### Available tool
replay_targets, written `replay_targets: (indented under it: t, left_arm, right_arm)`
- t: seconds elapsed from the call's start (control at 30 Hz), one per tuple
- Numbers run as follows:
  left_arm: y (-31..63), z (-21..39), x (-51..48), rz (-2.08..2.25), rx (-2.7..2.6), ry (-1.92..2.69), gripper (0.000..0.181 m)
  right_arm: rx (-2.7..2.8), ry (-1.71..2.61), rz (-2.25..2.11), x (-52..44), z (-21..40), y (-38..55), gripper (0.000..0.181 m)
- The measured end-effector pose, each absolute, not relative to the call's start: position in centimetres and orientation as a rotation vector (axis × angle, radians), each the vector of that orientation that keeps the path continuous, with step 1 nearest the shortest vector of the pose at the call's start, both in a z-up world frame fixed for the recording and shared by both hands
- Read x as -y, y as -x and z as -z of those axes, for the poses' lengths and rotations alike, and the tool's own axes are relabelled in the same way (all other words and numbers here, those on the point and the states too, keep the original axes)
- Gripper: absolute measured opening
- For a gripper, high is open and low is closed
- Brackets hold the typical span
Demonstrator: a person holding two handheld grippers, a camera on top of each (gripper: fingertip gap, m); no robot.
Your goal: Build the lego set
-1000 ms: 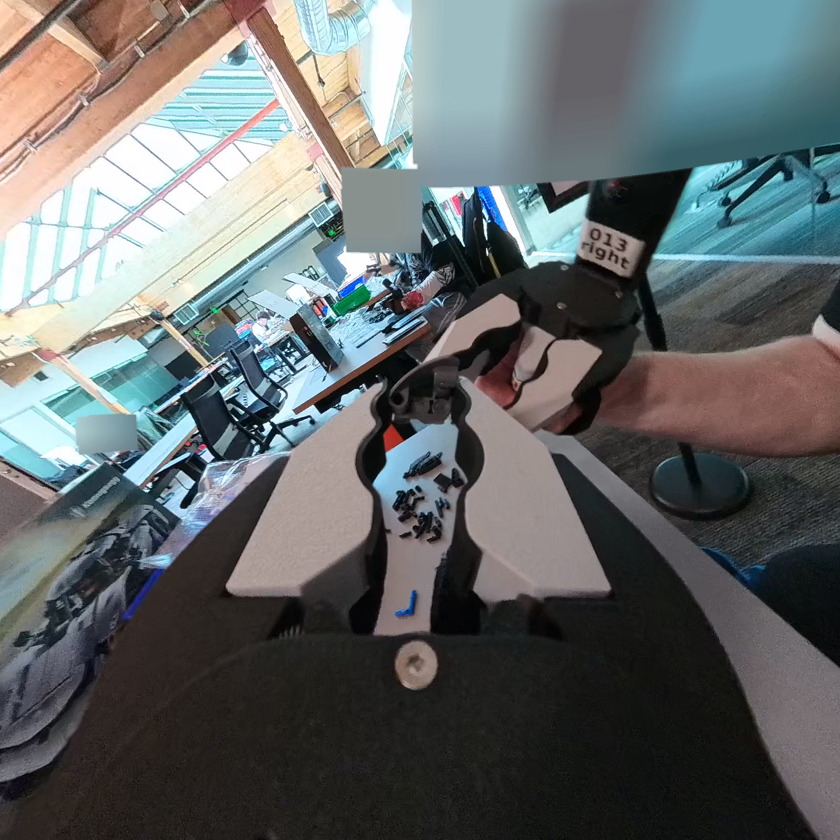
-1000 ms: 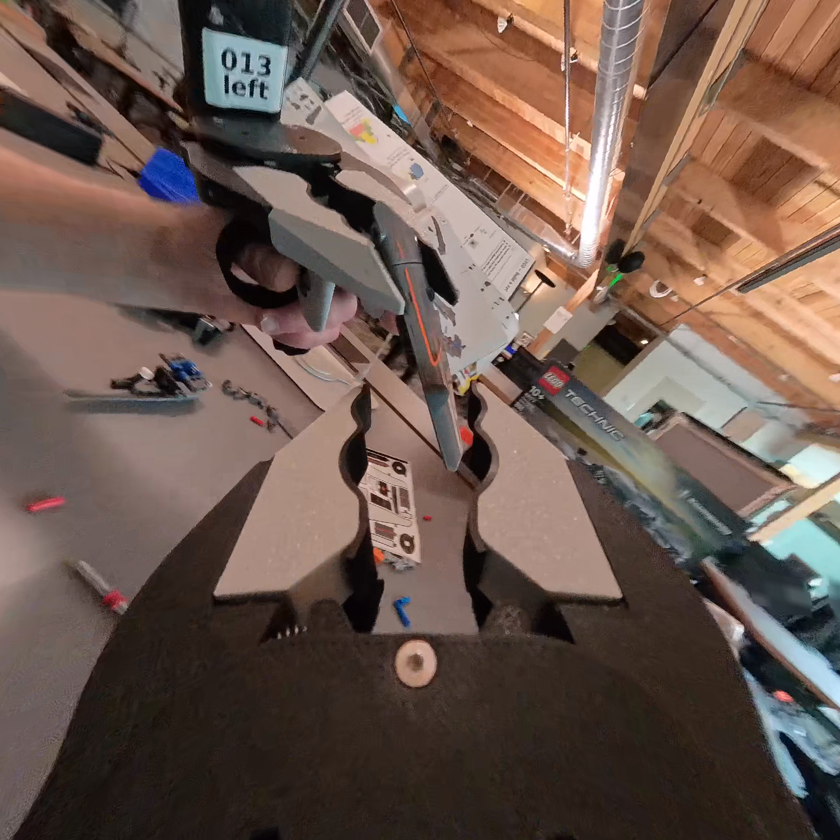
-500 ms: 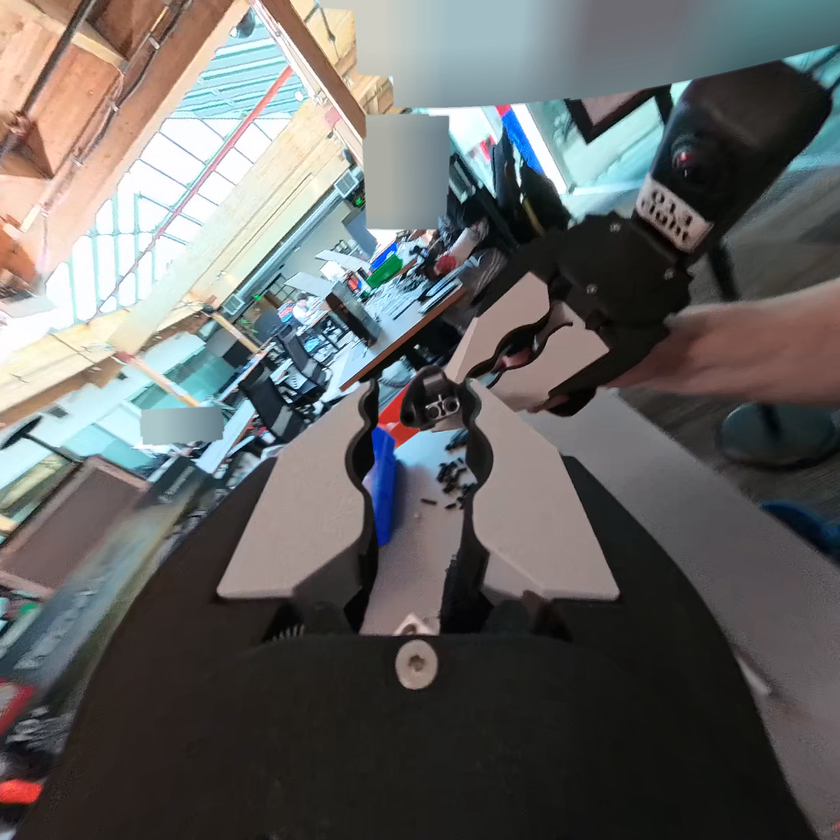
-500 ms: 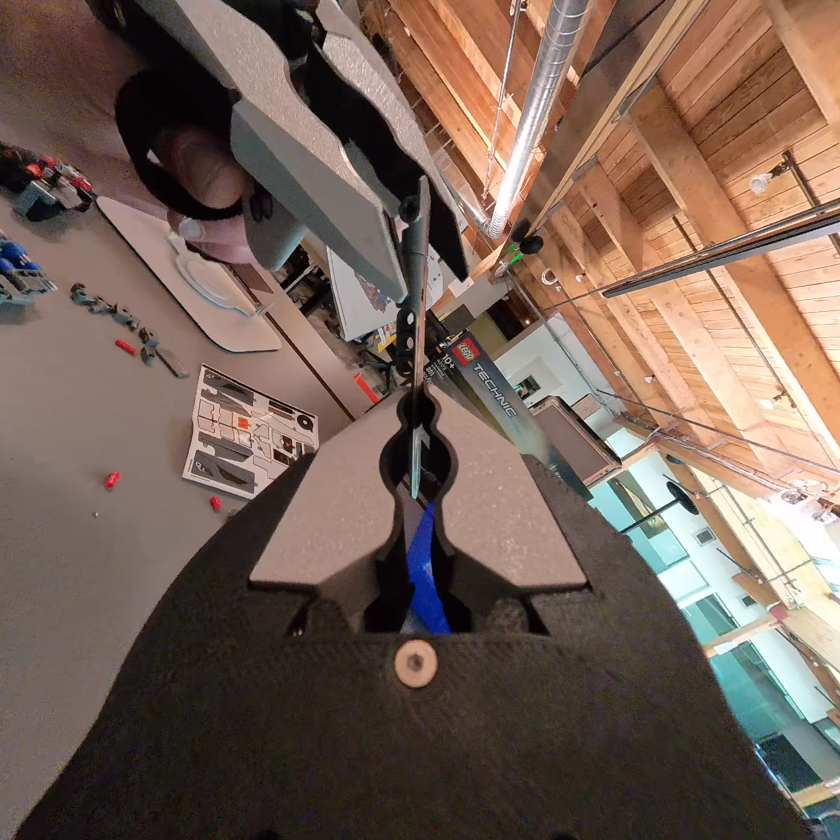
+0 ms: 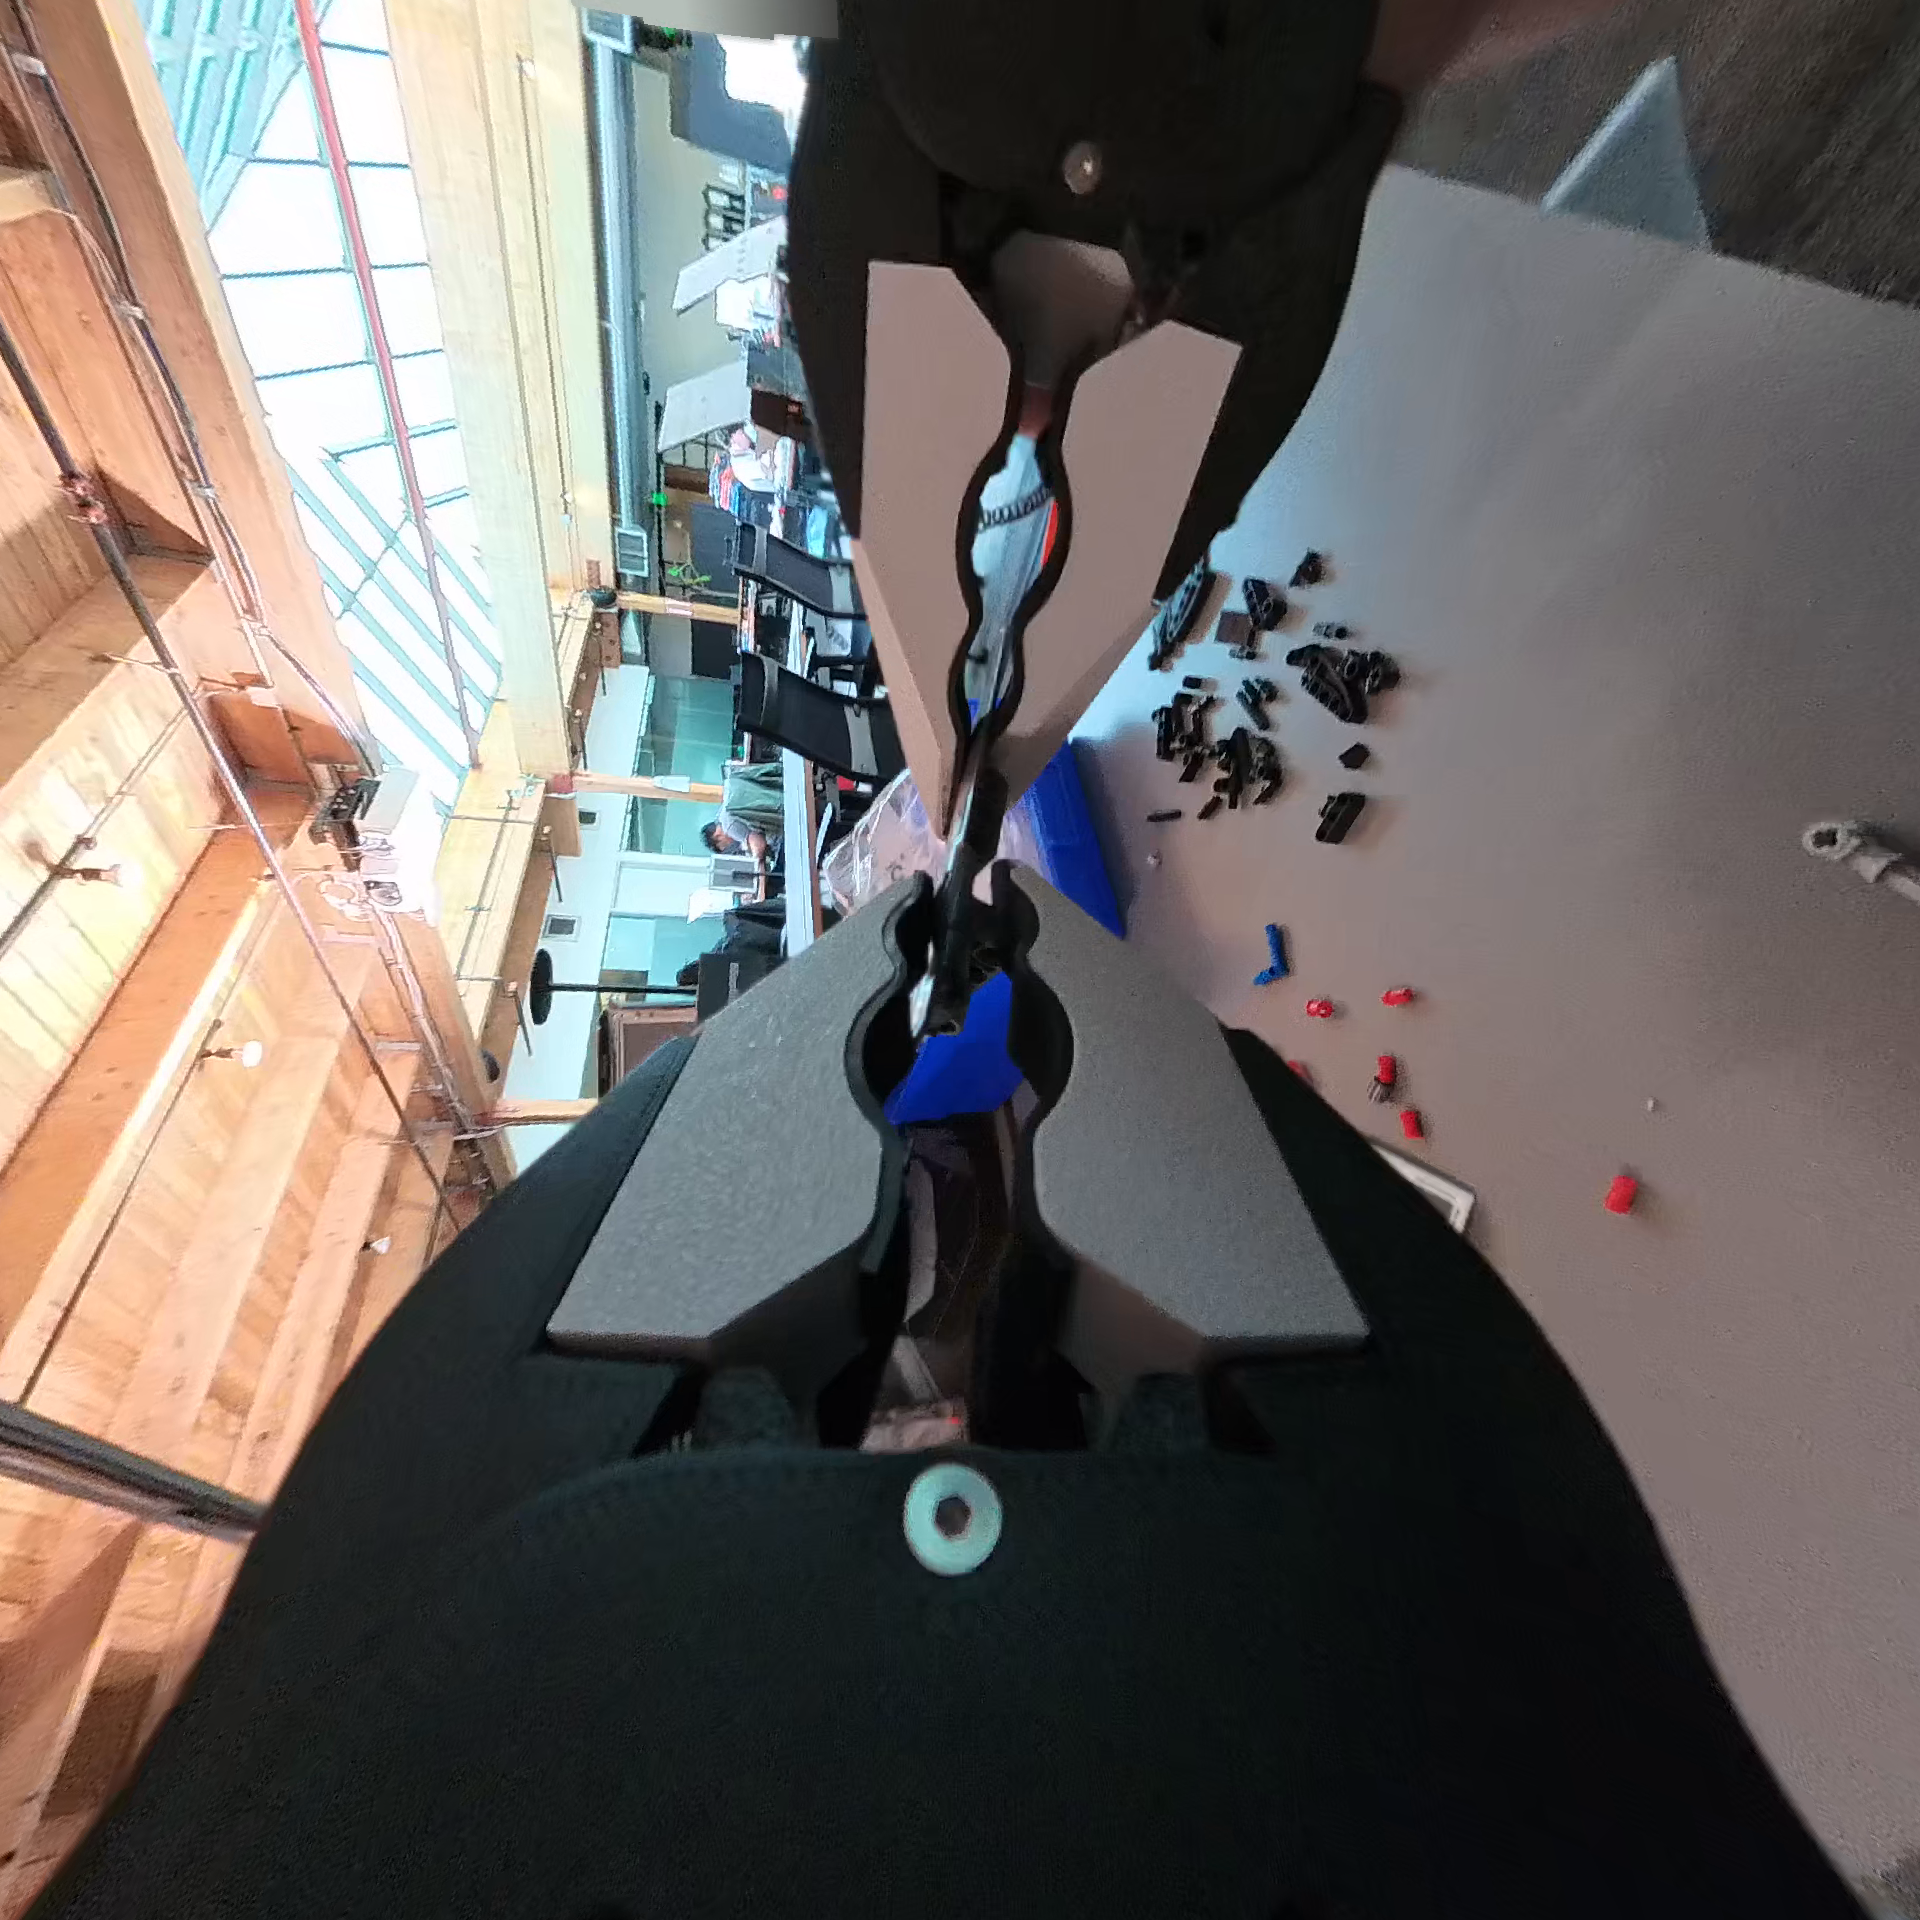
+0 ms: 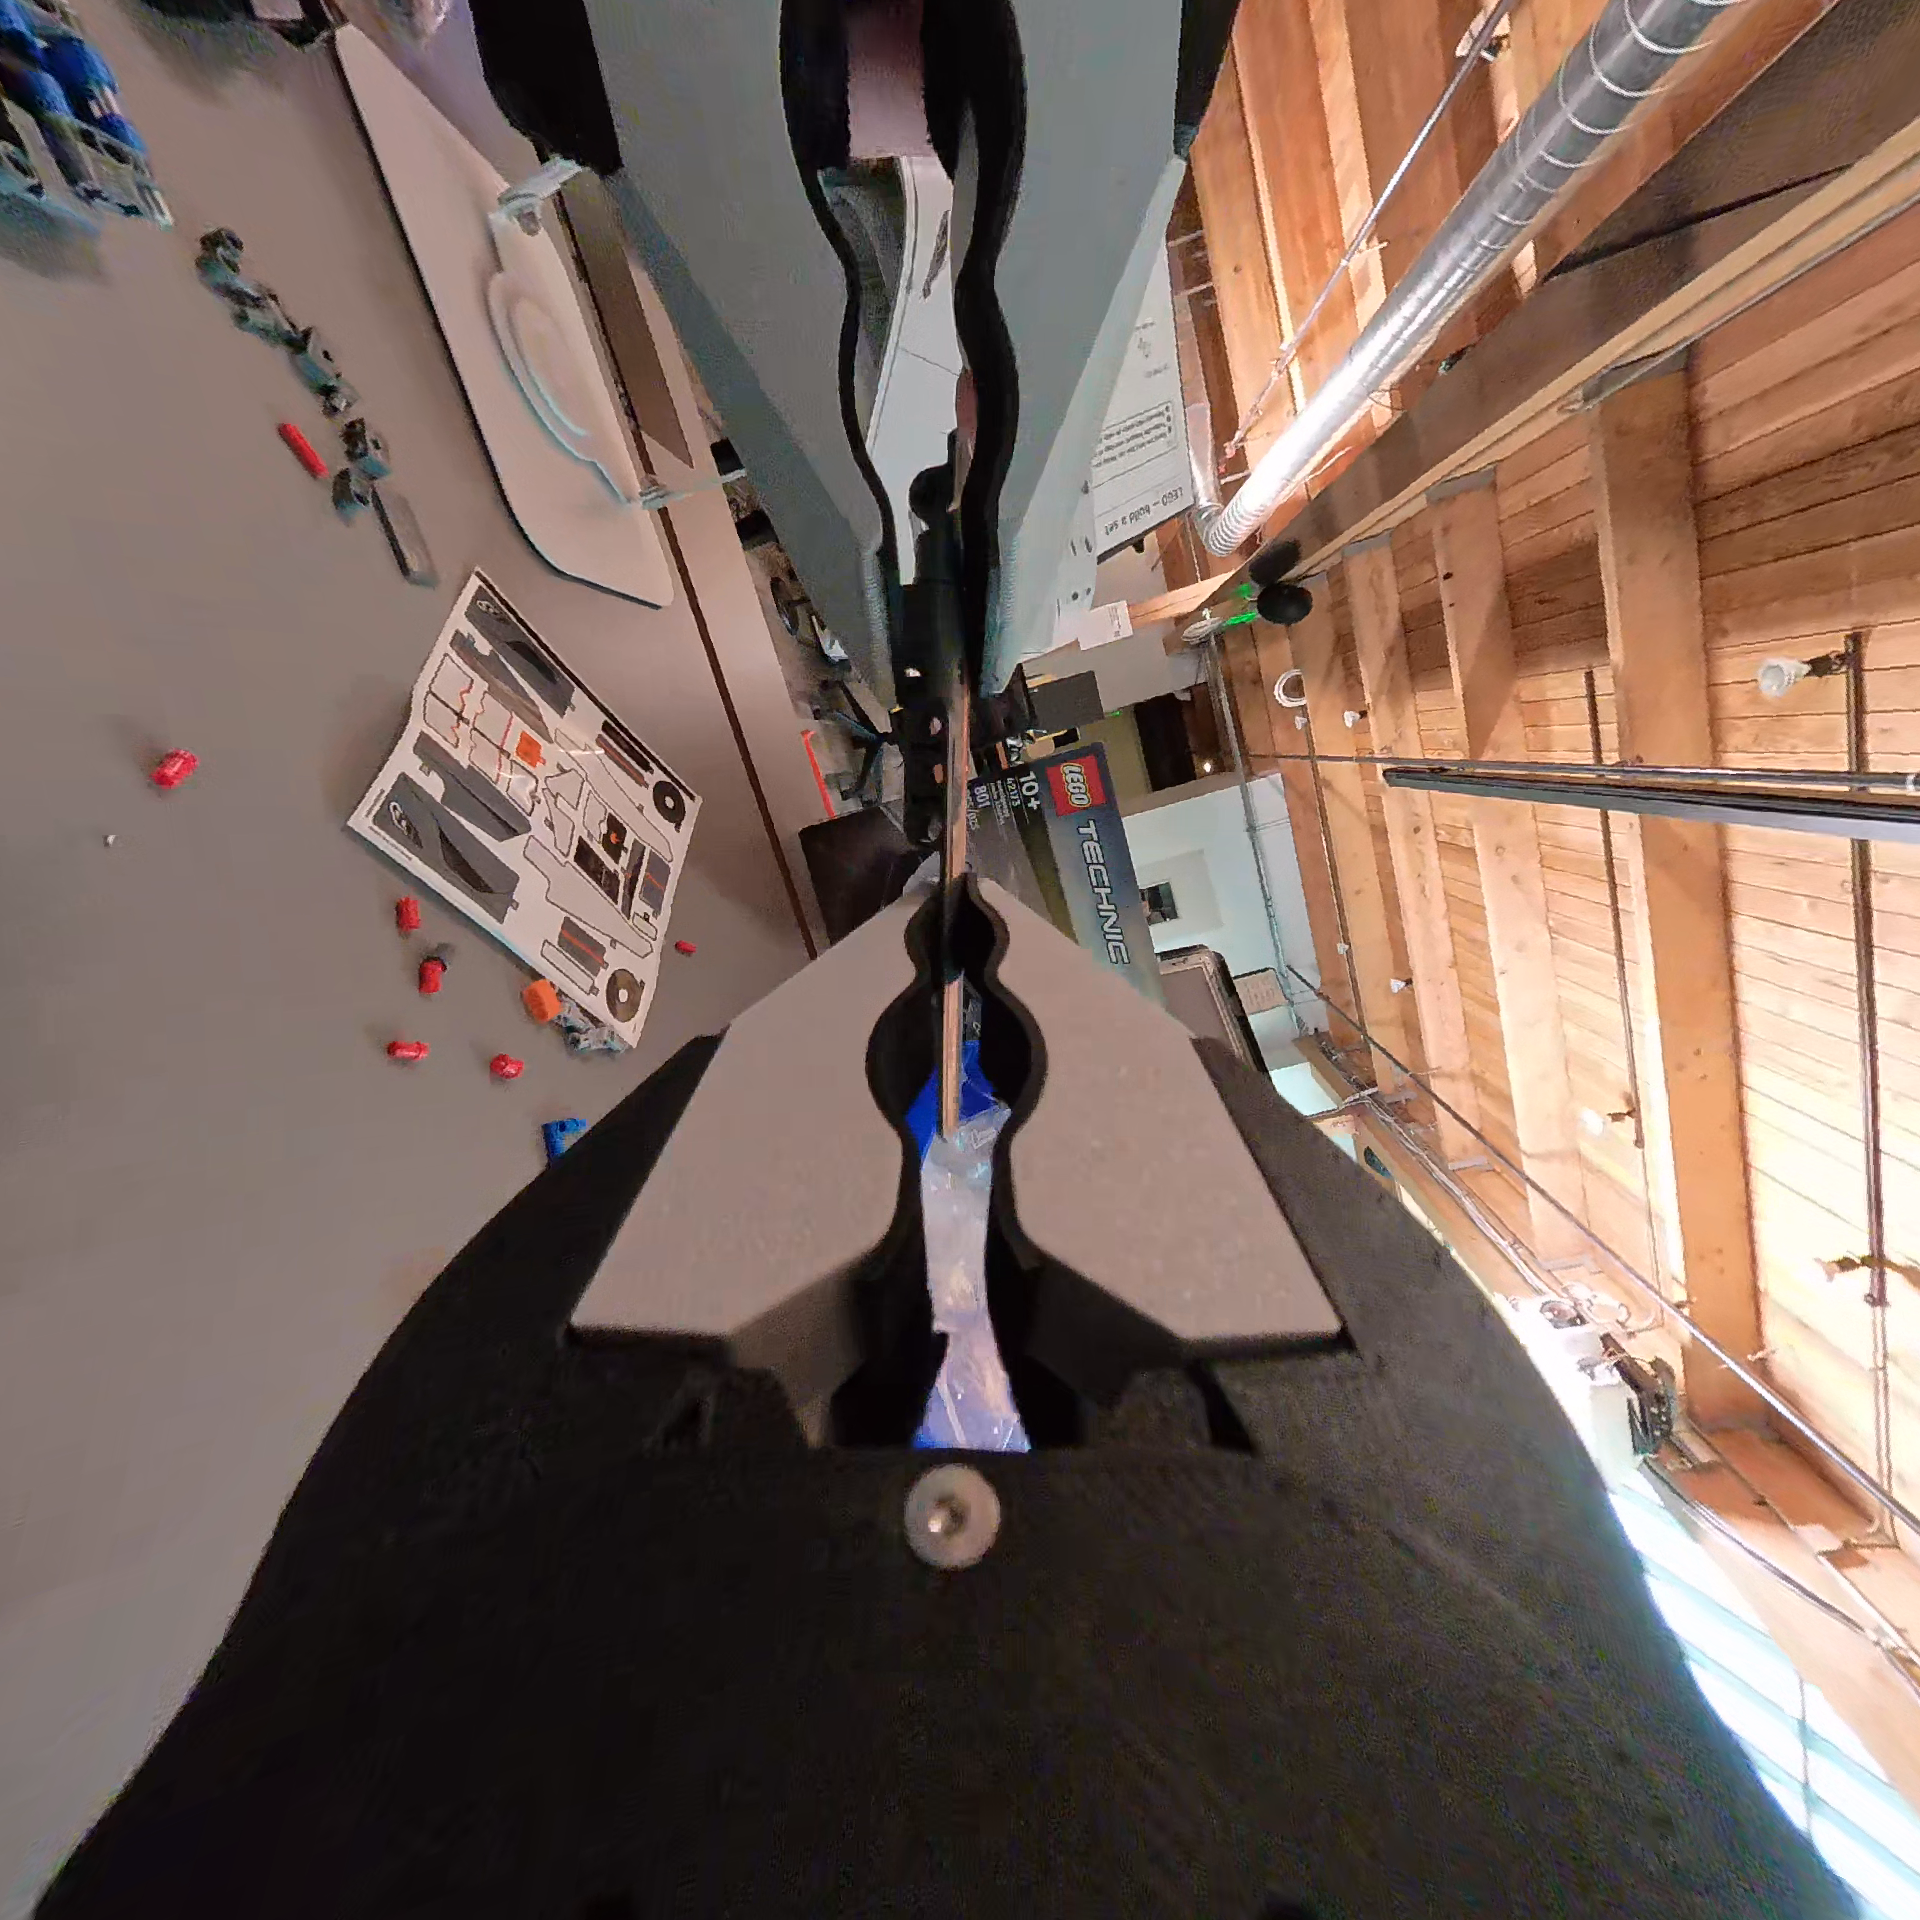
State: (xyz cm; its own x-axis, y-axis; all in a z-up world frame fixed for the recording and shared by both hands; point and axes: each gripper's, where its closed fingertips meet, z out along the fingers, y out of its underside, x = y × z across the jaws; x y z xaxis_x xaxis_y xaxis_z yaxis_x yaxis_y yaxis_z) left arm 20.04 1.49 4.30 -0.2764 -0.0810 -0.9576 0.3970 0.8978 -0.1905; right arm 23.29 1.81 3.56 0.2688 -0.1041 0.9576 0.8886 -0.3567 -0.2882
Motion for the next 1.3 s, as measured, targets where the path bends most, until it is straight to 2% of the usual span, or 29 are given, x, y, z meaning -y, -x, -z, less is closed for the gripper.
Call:
replay_targets:
  t: [0.4, 0.5, 0.67, 0.7, 0.83, 0.93, 1.0, 1.17, 1.3]
  left_arm:
    - [-20.8, -3.9, -1.8, 0.375, -1.763, -0.252, 0.002]
    - [-20.9, -3.9, -2.0, 0.310, -1.726, -0.276, 0.000]
    - [-20.6, -4.2, -1.7, 0.276, -1.698, -0.312, 0.001]
    - [-20.6, -4.2, -1.7, 0.274, -1.699, -0.315, 0.001]
    - [-20.5, -4.0, -1.4, 0.308, -1.711, -0.311, 0.001]
    - [-20.8, -4.0, -1.6, 0.336, -1.728, -0.271, 0.002]
    - [-20.9, -4.5, -1.7, 0.365, -1.712, -0.251, 0.013]
    - [-21.0, -4.7, -2.0, 0.320, -1.703, -0.234, 0.024]
    - [-21.1, -4.4, -2.1, 0.269, -1.701, -0.250, 0.020]
  right_arm:
    - [0.741, 1.563, 1.207, -1.3, -3.5, -23.2, 0.001]
    - [0.771, 1.581, 1.139, -1.3, -3.0, -22.5, 0.024]
    - [0.805, 1.604, 1.073, -1.6, -2.6, -21.8, 0.036]
    - [0.803, 1.605, 1.070, -1.7, -2.6, -21.8, 0.035]
    - [0.770, 1.592, 1.080, -1.4, -3.4, -22.2, 0.000]
    - [0.759, 1.609, 1.108, -1.5, -3.2, -22.5, 0.000]
    - [0.748, 1.613, 1.099, -1.5, -3.2, -22.5, 0.000]
    - [0.754, 1.626, 1.143, -1.6, -3.0, -22.8, 0.000]
    - [0.750, 1.621, 1.172, -1.7, -3.0, -22.9, 0.000]
